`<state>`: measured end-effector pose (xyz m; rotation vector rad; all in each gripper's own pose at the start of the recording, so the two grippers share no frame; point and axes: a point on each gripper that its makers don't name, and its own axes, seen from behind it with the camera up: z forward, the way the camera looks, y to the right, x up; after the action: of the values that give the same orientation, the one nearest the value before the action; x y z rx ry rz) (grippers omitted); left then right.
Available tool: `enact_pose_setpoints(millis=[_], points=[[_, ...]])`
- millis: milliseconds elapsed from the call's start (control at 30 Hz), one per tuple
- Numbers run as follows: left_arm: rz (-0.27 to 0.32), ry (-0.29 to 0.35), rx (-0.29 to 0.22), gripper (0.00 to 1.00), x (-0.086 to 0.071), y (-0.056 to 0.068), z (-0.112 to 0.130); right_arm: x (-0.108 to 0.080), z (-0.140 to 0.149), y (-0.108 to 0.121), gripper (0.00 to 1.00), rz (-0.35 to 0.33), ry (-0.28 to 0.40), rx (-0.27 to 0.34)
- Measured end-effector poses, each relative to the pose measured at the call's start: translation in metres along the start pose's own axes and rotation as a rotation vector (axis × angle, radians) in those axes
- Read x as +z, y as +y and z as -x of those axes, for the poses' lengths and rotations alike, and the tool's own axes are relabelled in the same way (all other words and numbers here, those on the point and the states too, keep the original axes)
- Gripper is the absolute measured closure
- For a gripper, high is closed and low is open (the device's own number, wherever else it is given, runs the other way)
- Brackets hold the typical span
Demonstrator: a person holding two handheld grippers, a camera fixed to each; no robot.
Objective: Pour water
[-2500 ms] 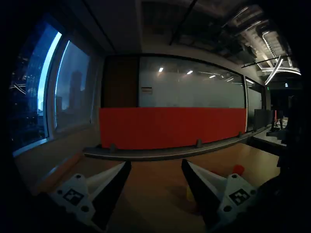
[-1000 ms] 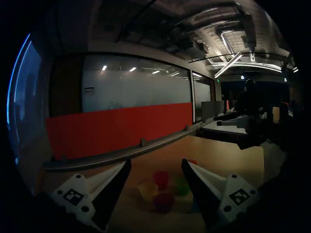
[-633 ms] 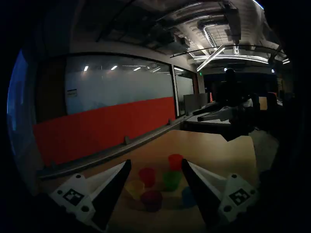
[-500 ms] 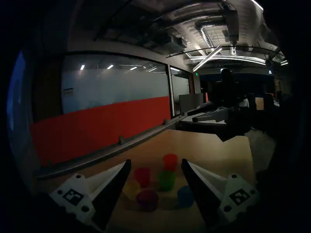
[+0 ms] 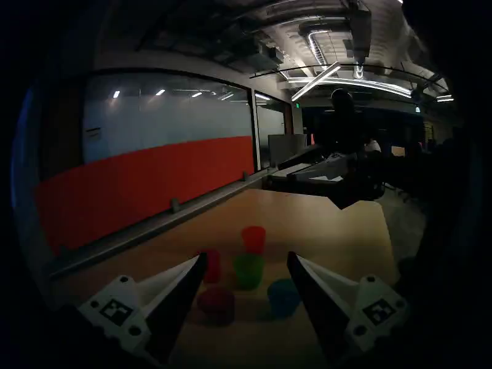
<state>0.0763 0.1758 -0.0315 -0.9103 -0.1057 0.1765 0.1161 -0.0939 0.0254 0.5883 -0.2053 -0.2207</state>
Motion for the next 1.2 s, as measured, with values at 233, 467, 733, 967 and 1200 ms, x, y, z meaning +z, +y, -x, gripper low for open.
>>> enact_pose_setpoints(millis=[233, 467, 733, 967, 1200], points=[[0.044, -0.043, 0.012, 0.04, 0.014, 0.014, 0.028, 0.006, 0.010, 0.002, 0.01, -0.001, -0.023, -0.010], [0.077, -0.092, 0.037, 0.04, 0.031, 0.028, 0.056, 0.013, 0.019, -0.001, 0.01, -0.010, -0.043, -0.005], [0.129, -0.146, 0.058, 0.04, 0.047, 0.046, 0.087, 0.020, 0.028, -0.002, 0.01, -0.017, -0.060, -0.007], [0.158, -0.192, 0.063, 0.04, 0.062, 0.054, 0.115, 0.024, 0.035, -0.002, 0.01, -0.019, -0.077, -0.010], [0.196, -0.231, 0.057, 0.04, 0.075, 0.066, 0.138, 0.029, 0.043, 0.000, 0.01, -0.018, -0.102, -0.009]])
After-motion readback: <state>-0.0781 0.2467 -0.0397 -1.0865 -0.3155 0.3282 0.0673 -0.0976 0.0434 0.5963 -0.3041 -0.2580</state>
